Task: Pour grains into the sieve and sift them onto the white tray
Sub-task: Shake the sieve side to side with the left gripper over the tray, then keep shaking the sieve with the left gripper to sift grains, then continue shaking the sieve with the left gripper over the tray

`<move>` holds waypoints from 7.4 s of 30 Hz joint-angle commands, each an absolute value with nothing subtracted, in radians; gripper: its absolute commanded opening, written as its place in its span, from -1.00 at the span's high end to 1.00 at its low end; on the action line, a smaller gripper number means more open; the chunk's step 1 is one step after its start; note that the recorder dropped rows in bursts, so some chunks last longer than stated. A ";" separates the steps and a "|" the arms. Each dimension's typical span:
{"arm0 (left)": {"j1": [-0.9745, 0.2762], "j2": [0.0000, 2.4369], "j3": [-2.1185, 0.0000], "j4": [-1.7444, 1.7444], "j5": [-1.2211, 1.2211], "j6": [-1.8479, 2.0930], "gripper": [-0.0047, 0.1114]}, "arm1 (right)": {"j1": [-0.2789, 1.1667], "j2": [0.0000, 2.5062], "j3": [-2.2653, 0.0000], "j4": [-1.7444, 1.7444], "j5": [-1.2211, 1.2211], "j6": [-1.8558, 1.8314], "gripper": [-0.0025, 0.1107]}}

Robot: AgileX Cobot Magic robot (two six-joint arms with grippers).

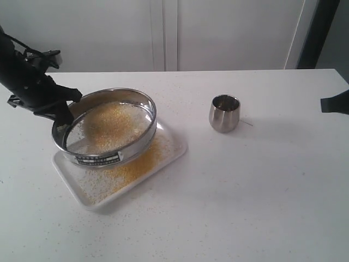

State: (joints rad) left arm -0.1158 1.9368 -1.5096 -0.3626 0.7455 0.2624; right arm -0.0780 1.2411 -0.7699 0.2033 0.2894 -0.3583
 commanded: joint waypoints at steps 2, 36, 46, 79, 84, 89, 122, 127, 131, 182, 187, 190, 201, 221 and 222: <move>-0.119 1.915 -1.512 -0.356 0.762 0.053 0.92 | -0.078 1.234 -0.764 0.207 0.282 -0.363 0.96; -0.105 1.904 -1.489 -0.302 0.783 0.441 0.92 | -0.078 1.234 -0.764 0.207 0.282 -0.363 0.96; -0.150 1.897 -1.489 -0.253 0.782 0.241 0.92 | -0.078 1.234 -0.764 0.207 0.282 -0.363 0.96; -0.129 1.808 -1.315 -0.541 0.490 0.392 0.92 | -0.078 1.234 -0.764 0.207 0.282 -0.363 0.96; -0.145 1.715 -1.193 -0.569 0.524 0.486 0.92 | -0.078 1.234 -0.764 0.207 0.282 -0.363 0.96; -0.141 1.744 -1.208 -0.551 0.594 0.396 0.92 | -0.078 1.234 -0.764 0.207 0.282 -0.363 0.96; -0.196 1.875 -1.418 -0.261 0.560 0.204 0.92 | -0.078 1.234 -0.764 0.207 0.282 -0.363 0.96; -0.211 1.858 -1.422 -0.262 0.802 0.238 0.92 | -0.078 1.234 -0.764 0.207 0.282 -0.363 0.96; -0.207 1.857 -1.421 -0.272 0.468 0.126 0.92 | -0.078 1.234 -0.764 0.207 0.282 -0.363 0.96; -0.181 1.863 -1.515 -0.181 0.790 0.340 0.92 | -0.078 1.234 -0.766 0.209 0.282 -0.363 0.96; -0.095 1.863 -1.507 -0.370 0.779 0.235 0.92 | -0.078 1.234 -0.766 0.209 0.282 -0.363 0.96; -0.152 1.863 -1.499 -0.441 0.948 0.621 0.92 | -0.078 1.234 -0.766 0.209 0.282 -0.363 0.96; -0.117 1.866 -1.497 -0.433 0.865 0.576 0.92 | -0.078 1.234 -0.766 0.209 0.282 -0.363 0.96; -0.155 1.861 -1.499 -0.216 0.848 0.482 0.92 | -0.078 1.234 -0.766 0.209 0.282 -0.363 0.96; -0.175 1.861 -1.499 -0.187 0.924 0.597 0.92 | -0.078 1.234 -0.766 0.209 0.282 -0.363 0.96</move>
